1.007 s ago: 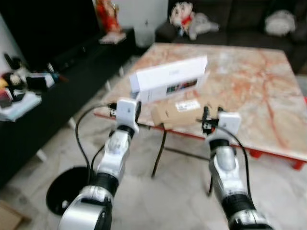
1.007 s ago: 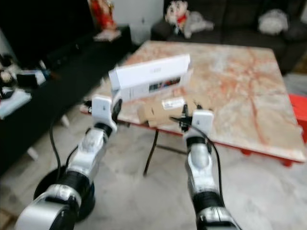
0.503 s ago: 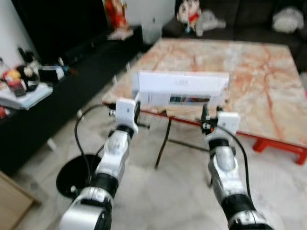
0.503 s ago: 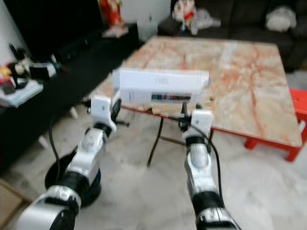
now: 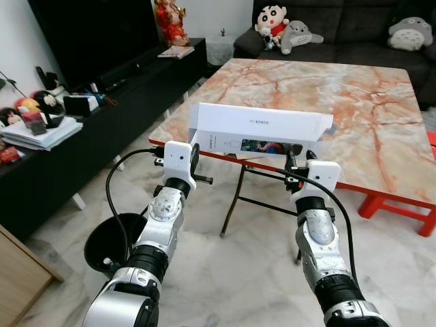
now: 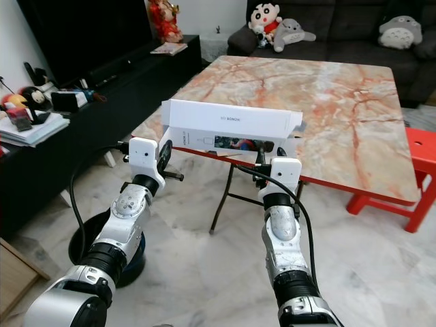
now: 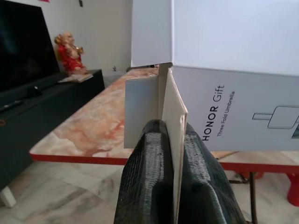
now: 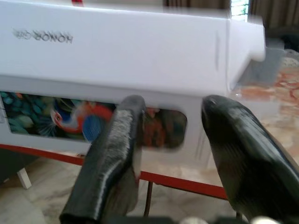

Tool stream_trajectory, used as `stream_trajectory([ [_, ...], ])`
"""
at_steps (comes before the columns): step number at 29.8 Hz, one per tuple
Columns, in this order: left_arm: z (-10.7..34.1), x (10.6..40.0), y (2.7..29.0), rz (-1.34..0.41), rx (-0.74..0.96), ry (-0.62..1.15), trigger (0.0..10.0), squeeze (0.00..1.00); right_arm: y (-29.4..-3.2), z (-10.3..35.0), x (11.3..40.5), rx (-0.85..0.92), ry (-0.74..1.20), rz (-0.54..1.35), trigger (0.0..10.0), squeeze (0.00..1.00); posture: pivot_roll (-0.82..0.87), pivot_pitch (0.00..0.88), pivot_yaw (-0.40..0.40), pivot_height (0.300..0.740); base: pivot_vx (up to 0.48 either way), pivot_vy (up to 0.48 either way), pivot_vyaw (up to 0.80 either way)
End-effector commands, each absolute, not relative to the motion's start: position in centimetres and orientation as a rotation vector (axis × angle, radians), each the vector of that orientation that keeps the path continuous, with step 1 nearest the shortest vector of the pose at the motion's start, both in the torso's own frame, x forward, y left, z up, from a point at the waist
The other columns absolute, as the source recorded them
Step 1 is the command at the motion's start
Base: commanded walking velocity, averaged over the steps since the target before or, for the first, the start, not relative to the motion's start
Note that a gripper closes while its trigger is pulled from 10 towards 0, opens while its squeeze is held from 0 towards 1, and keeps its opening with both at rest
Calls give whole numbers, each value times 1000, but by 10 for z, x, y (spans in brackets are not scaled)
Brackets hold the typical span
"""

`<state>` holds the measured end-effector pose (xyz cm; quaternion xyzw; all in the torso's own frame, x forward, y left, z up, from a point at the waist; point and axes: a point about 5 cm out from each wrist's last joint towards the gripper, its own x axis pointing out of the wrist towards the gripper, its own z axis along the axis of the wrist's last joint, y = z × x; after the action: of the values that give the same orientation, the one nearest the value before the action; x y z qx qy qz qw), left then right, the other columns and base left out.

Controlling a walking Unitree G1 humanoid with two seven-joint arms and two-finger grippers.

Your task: Picking trash to rubbish bin

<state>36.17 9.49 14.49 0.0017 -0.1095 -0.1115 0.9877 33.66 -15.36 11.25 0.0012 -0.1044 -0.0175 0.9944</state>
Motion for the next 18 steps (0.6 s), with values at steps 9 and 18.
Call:
stream_trajectory([
  [9,151,363,98,-212,-11,-243,10000,0,-149,114,337,6,-215,-17,10000,0,160,0,59,740,-35,0,0],
  [18,151,363,98,-208,-15,-246,10000,0,-148,115,338,5,-215,-13,10000,0,162,0,55,740,-63,0,0],
])
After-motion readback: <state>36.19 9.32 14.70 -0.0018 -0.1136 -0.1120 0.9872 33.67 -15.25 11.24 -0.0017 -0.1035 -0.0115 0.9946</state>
